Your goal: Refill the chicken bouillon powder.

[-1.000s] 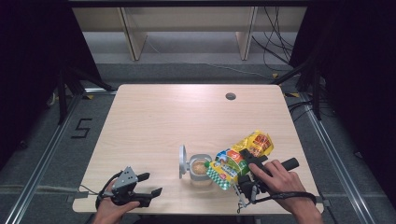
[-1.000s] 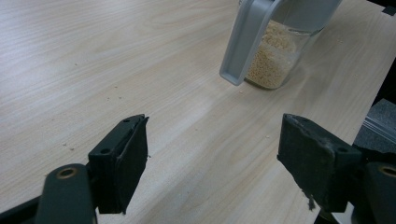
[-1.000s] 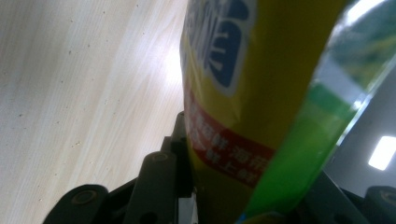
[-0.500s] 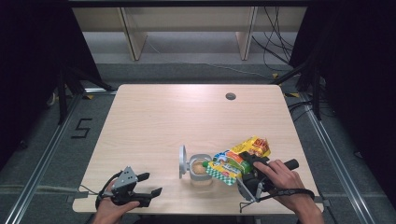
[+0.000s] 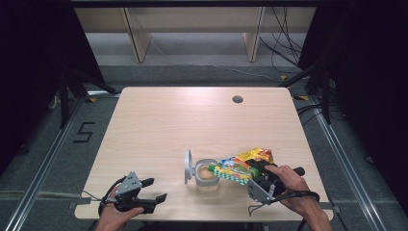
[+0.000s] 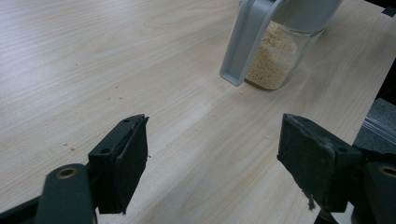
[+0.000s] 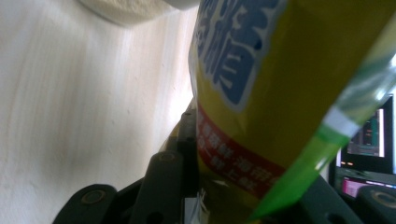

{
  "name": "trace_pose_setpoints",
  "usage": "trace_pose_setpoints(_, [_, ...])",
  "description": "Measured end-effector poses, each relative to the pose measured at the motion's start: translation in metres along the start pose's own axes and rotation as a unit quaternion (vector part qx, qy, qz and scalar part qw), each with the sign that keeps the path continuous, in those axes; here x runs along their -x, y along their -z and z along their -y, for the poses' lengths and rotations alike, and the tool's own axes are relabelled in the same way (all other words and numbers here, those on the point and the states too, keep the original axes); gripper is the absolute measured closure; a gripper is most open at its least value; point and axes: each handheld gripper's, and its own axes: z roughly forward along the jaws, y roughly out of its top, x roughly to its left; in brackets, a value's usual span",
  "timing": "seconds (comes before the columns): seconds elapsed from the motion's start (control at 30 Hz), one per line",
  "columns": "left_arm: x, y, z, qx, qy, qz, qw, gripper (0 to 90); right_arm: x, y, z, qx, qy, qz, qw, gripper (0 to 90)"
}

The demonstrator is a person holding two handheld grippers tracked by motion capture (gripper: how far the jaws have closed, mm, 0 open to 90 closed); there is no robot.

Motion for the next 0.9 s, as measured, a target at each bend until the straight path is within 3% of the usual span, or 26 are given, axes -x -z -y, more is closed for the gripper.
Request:
trace_pose_setpoints(0.03, [0.0, 0.0, 0.0, 0.001, 0.0, 0.0, 1.0, 23.6, 0.003, -0.001, 0.0, 0.008, 0.016, 0.0, 0.9999, 74.0])
trace_pose_setpoints(0.07, [0.0, 0.0, 0.0, 0.0, 0.0, 0.001, 1.0, 23.7, 0.004, -0.002, 0.001, 0.017, 0.015, -0.003, 0.9997, 74.2])
trace_pose_setpoints(0.23, [0.0, 0.0, 0.0, 0.0, 0.001, 0.001, 1.0, 23.7, 0.005, -0.007, 0.006, 0.047, -0.012, -0.007, 0.9988, 75.0])
trace_pose_setpoints(0.27, [0.0, 0.0, 0.0, 0.0, 0.002, 0.001, 1.0, 23.7, 0.001, -0.007, 0.007, 0.044, -0.055, -0.009, 0.9975, 75.2])
trace_pose_setpoints(0.33, [0.0, 0.0, 0.0, 0.0, 0.002, 0.0, 1.0, 23.7, 0.006, -0.01, 0.009, 0.075, -0.042, -0.007, 0.9963, 75.7])
trace_pose_setpoints(0.37, [0.0, 0.0, 0.0, 0.0, -0.002, 0.001, 1.0, 23.6, 0.002, -0.01, 0.009, 0.075, -0.084, -0.014, 0.9936, 76.0])
trace_pose_setpoints(0.43, [0.0, 0.0, 0.0, -0.001, -0.002, 0.0, 1.0, 23.7, 0.003, -0.014, 0.012, 0.101, -0.098, -0.011, 0.99, 76.2])
trace_pose_setpoints(0.47, [0.0, 0.0, 0.0, 0.0, -0.002, 0.001, 1.0, 23.7, 0.0, -0.016, 0.013, 0.105, -0.127, -0.015, 0.9862, 76.3])
trace_pose_setpoints(0.5, [0.0, 0.0, 0.0, 0.001, -0.001, 0.0, 1.0, 23.7, 0.001, -0.019, 0.014, 0.113, -0.122, -0.014, 0.986, 76.4])
trace_pose_setpoints(0.53, [0.0, 0.0, 0.0, 0.001, 0.001, 0.002, 1.0, 23.7, -0.002, -0.019, 0.016, 0.113, -0.156, -0.021, 0.9811, 76.5])
trace_pose_setpoints(0.57, [0.0, 0.0, 0.0, -0.001, 0.0, 0.0, 1.0, 23.7, -0.003, -0.021, 0.018, 0.117, -0.172, -0.026, 0.9777, 76.7])
trace_pose_setpoints(0.6, [0.0, 0.0, 0.0, 0.0, -0.002, 0.001, 1.0, 23.7, -0.002, -0.024, 0.02, 0.125, -0.17, -0.026, 0.9771, 76.8])
trace_pose_setpoints(0.63, [0.0, 0.0, 0.0, 0.004, 0.003, 0.002, 1.0, 23.7, -0.004, -0.025, 0.023, 0.125, -0.191, -0.024, 0.9733, 76.9])
trace_pose_setpoints(0.67, [0.0, 0.0, 0.0, 0.004, 0.002, 0.002, 1.0, 23.7, -0.004, -0.027, 0.026, 0.129, -0.192, -0.025, 0.9726, 77.0])
trace_pose_setpoints(0.7, [0.0, 0.0, 0.0, 0.004, 0.002, 0.002, 1.0, 23.7, -0.006, -0.028, 0.029, 0.127, -0.212, -0.027, 0.9687, 77.2])
trace_pose_setpoints(0.8, [0.0, 0.001, 0.0, -0.001, -0.004, 0.001, 1.0, 23.7, -0.006, -0.029, 0.04, 0.137, -0.237, -0.022, 0.9617, 77.5])
trace_pose_setpoints(0.83, [0.0, 0.001, 0.0, 0.0, -0.003, 0.001, 1.0, 23.7, -0.008, -0.028, 0.042, 0.132, -0.254, -0.018, 0.958, 77.5])
trace_pose_setpoints(0.87, [0.001, 0.0, 0.0, 0.003, 0.001, -0.003, 1.0, 23.7, -0.007, -0.029, 0.044, 0.136, -0.252, -0.017, 0.958, 77.4])
trace_pose_setpoints(0.9, [0.0, 0.0, 0.0, 0.004, 0.0, 0.0, 1.0, 23.7, -0.008, -0.028, 0.046, 0.134, -0.269, -0.018, 0.9536, 77.4])
